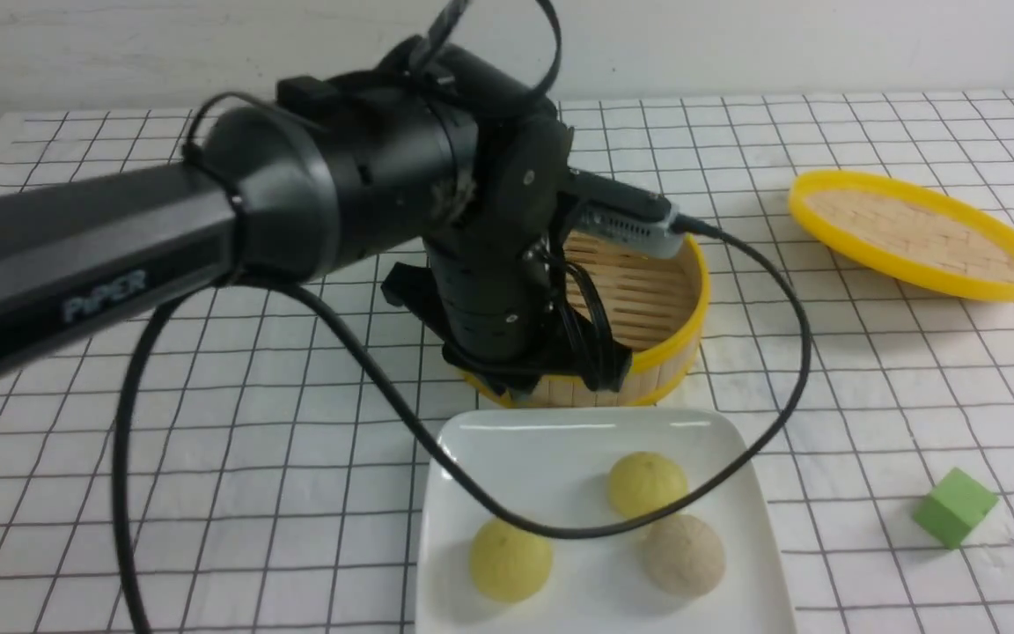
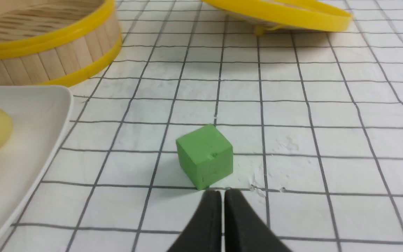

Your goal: Put the steamed buns into the plate on the white-black tablecloth.

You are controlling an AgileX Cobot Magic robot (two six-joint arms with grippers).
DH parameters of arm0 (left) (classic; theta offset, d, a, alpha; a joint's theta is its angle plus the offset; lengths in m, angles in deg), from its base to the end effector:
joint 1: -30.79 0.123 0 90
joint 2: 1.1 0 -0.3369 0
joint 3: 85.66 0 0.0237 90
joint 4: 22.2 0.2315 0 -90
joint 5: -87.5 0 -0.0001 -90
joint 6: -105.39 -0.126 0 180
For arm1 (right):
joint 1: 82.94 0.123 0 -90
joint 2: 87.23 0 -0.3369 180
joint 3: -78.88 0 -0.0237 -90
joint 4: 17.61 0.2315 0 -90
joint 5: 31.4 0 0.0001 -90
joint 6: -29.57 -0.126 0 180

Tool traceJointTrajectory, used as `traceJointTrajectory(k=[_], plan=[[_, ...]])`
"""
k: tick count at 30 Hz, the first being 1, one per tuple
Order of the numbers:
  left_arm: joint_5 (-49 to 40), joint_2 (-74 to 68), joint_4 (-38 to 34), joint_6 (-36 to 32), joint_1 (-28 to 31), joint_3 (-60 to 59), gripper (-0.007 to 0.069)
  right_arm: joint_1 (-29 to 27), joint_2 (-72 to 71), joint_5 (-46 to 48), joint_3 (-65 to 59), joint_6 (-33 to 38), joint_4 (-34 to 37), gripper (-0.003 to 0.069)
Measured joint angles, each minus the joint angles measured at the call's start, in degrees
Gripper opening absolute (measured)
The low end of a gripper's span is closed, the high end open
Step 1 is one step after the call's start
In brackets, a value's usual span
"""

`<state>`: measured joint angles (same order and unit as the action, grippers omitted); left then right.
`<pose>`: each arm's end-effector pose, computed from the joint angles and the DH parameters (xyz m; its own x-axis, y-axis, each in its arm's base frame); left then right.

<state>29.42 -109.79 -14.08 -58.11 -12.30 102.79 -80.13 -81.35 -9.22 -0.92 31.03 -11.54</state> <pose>0.2927 -0.2531 0.3082 -0.7984 0.4599 -0.3887 0.4880 0.8723 0.0298 0.0135 0.0057 0.1601 -0.3100 0.0574 -0.9490 -0.0646 0.9946 0.0813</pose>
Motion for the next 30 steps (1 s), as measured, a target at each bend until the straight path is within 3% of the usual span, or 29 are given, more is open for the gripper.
traceJointTrajectory(k=[3, 9, 13, 16, 20, 23, 30], plan=[[-1.8, 5.1, 1.5, 0.0, 0.0, 0.0, 0.0005, -0.4, 0.0, 0.4, 0.1, 0.0, 0.0, 0.0036], [-11.4, 18.0, 4.0, -0.1, 0.0, -0.4, 0.0002, -0.6, 0.0, 0.4, 0.1, 0.0, 0.0, 0.0044], [-12.2, 28.1, 4.2, -0.1, 0.0, -6.8, 0.0002, -0.6, 0.0, 0.4, 0.1, 0.0, 0.0, 0.0049], [-4.0, 36.6, 2.3, 1.7, 0.0, -17.8, 0.0002, -0.6, 0.0, 0.4, 0.1, 0.0, 0.0, 0.0055], [21.7, 44.9, -0.1, 7.3, 0.0, -34.6, 0.0002, -0.6, 0.0, 0.4, 0.1, 0.3, 0.0, 0.0060], [32.2, 47.6, -0.6, 10.4, 0.0, -42.1, 0.0002, -0.6, 0.0, 0.4, 0.1, 0.4, 0.0, 0.0066], [36.4, 47.7, 1.5, 11.5, 0.0, -50.1, 0.0002, -0.6, 0.0, 0.4, 0.1, 0.6, 0.0, 0.0078]])
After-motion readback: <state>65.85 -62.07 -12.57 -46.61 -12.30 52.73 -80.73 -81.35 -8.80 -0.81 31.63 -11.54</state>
